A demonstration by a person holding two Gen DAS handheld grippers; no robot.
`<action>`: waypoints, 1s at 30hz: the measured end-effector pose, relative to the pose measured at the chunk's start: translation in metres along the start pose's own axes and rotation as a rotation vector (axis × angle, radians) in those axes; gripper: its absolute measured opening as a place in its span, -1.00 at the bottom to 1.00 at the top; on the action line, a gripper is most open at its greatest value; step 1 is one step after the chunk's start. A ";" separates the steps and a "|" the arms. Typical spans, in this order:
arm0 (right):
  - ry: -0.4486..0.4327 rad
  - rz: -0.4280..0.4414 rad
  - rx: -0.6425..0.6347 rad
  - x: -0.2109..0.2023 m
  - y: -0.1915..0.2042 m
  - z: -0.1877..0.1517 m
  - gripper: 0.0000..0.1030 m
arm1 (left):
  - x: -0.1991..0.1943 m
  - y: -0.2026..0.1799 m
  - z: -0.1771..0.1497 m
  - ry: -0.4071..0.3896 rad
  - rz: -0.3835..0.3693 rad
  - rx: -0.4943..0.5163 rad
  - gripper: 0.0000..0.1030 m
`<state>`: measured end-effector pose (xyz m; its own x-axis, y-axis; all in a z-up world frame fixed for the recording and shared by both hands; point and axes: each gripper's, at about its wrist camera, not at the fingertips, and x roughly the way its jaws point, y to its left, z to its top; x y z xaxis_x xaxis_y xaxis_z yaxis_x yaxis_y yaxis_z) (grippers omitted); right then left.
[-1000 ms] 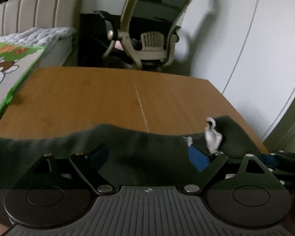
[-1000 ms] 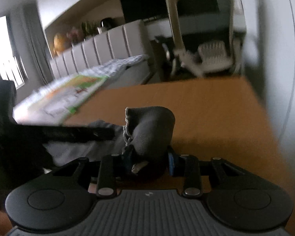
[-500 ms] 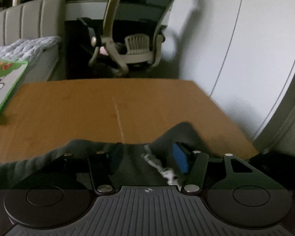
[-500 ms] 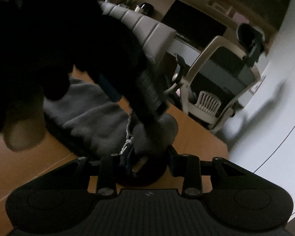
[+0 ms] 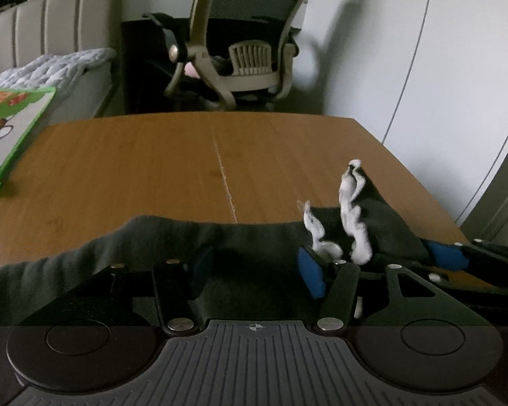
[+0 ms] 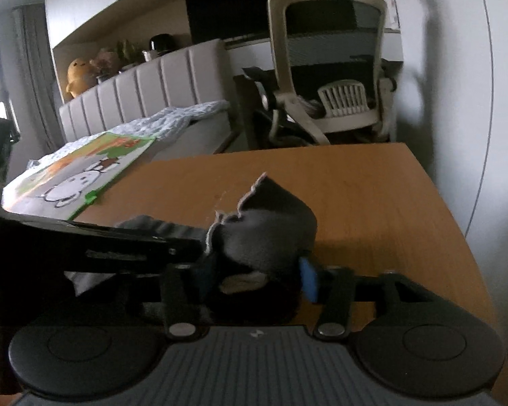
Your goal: Fold clothes
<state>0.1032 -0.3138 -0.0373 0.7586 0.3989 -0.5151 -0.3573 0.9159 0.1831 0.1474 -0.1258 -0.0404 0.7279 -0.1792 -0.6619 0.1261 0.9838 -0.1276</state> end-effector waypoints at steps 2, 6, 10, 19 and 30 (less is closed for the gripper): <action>0.012 -0.002 -0.021 -0.003 -0.003 -0.001 -0.44 | -0.002 0.000 0.000 0.001 -0.007 -0.006 0.21; 0.027 -0.013 -0.103 -0.018 -0.012 0.001 -0.58 | -0.009 0.000 -0.002 0.006 -0.044 -0.023 0.33; 0.032 -0.073 -0.191 -0.036 -0.019 0.001 -0.59 | -0.014 0.000 -0.005 0.010 -0.063 -0.026 0.42; 0.017 -0.199 -0.628 -0.038 0.038 -0.020 -0.46 | -0.025 0.008 -0.014 0.040 -0.089 -0.085 0.52; 0.003 -0.166 -0.743 -0.037 0.056 -0.032 -0.32 | 0.007 -0.043 0.018 0.020 -0.090 0.088 0.64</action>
<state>0.0378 -0.2786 -0.0354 0.8332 0.2580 -0.4891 -0.5127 0.6919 -0.5084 0.1587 -0.1686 -0.0263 0.6978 -0.2657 -0.6652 0.2496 0.9607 -0.1219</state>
